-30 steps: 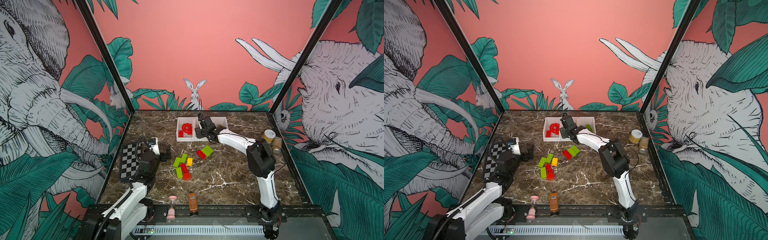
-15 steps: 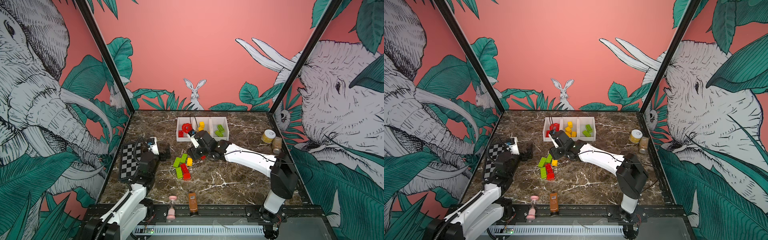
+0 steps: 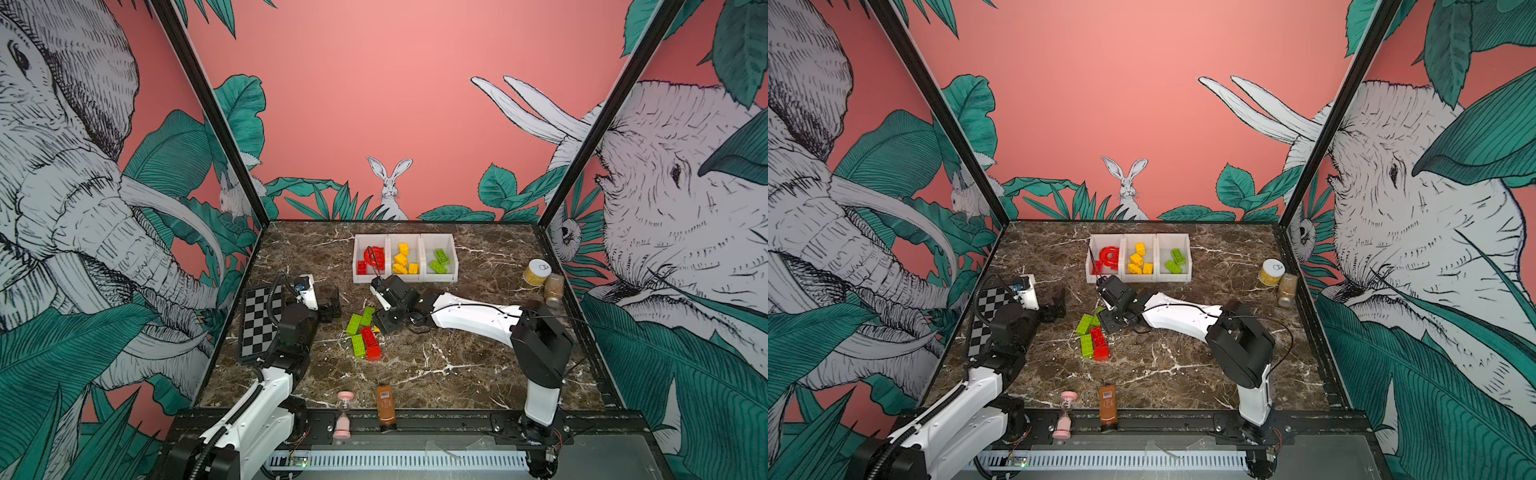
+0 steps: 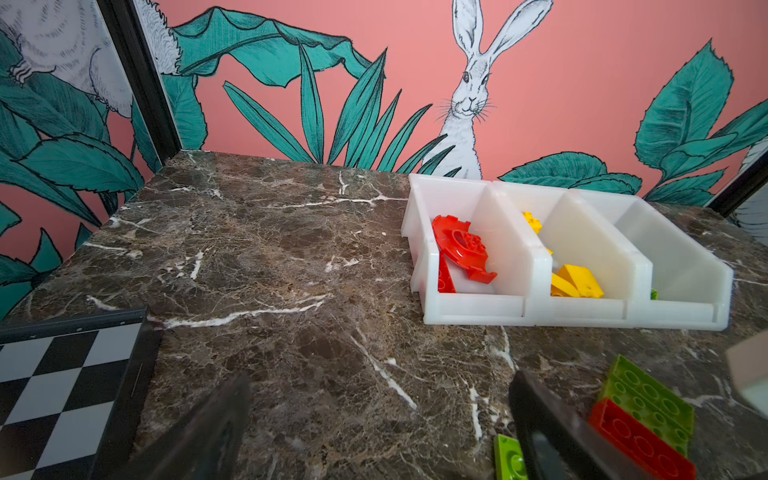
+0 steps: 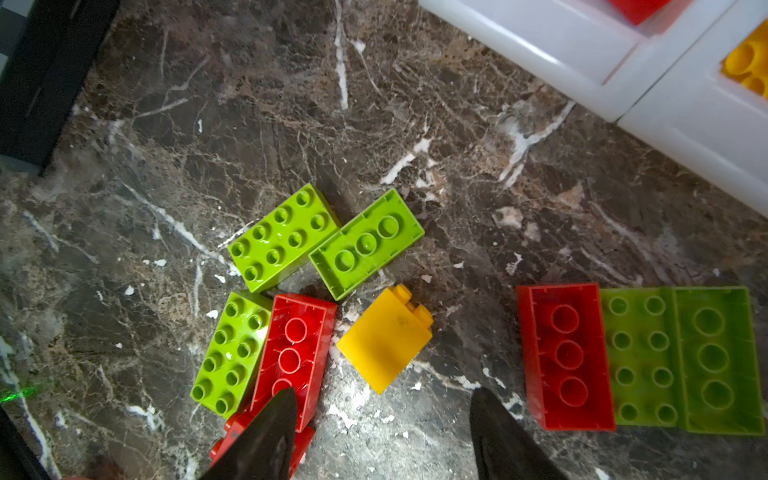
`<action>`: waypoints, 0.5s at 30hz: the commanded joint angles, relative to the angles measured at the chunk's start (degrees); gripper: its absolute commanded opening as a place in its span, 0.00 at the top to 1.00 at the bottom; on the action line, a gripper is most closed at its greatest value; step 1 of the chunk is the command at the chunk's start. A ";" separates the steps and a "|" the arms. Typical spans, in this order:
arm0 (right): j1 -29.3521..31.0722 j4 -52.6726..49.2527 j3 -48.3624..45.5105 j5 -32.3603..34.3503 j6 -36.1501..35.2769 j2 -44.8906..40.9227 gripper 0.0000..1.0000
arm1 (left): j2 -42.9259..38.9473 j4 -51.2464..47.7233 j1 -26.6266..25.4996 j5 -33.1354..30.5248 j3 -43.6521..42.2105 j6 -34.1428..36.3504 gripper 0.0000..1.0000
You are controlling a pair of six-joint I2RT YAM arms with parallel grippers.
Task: Sort the legos into containers by color
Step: 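Move the right gripper back over the brick pile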
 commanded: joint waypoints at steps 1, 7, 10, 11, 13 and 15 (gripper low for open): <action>0.35 0.57 2.55 0.02 -0.36 1.89 0.34 | -0.85 -0.72 -0.23 -0.53 -0.53 0.23 0.02; 0.36 -0.16 5.03 0.69 -1.07 5.45 0.34 | -1.51 -1.12 -0.18 -0.71 -0.55 0.36 0.02; 0.39 -0.93 5.68 0.95 -1.47 6.64 0.33 | -1.52 -1.08 -0.23 -0.70 -0.52 0.36 0.02; 0.37 -1.22 5.80 0.95 -1.44 6.95 0.34 | -1.44 -1.11 -0.20 -0.71 -0.52 0.36 0.02; 0.31 -1.24 5.46 0.62 -1.64 7.17 0.34 | -1.31 -1.02 -0.24 -0.71 -0.52 0.32 0.02; 0.40 -1.04 4.78 0.71 -1.61 7.27 0.34 | -1.21 -1.06 -0.20 -0.71 -0.53 0.37 0.02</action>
